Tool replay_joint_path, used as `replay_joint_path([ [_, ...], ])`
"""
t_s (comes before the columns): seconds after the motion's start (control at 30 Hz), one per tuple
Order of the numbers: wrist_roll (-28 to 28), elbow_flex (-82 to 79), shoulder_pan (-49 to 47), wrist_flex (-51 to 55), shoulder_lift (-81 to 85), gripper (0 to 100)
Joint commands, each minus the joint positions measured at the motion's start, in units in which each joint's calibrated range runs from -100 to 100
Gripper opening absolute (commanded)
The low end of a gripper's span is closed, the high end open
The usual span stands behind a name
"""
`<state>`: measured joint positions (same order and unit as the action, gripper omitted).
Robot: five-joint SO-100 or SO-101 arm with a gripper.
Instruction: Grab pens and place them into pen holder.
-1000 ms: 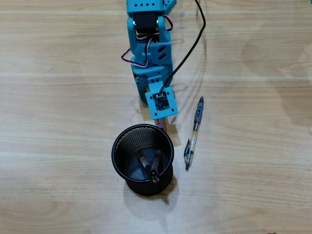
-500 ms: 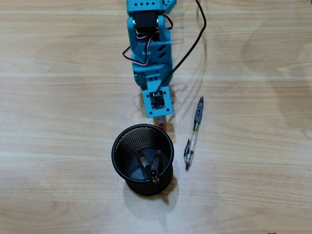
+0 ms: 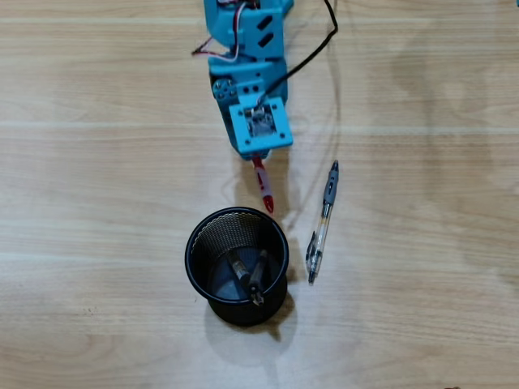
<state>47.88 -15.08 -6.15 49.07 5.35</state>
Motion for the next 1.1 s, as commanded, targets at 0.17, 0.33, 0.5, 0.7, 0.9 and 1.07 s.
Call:
replay_joint_path([
  [0.17, -0.7, 6.4, 1.2, -1.6, 11.3, 2],
  [0.33, -0.7, 9.2, 1.1, -9.4, 11.7, 2],
  [0.5, -0.2, 7.3, 0.4, -28.3, 10.1, 2],
  [0.7, 1.0, 0.2, 0.4, -50.8, 6.5, 2],
  [0.9, 3.3, -4.6, 0.9, -65.7, -0.7, 2],
  [1.07, 3.3, -3.3, 1.3, -71.0, -7.8, 2],
])
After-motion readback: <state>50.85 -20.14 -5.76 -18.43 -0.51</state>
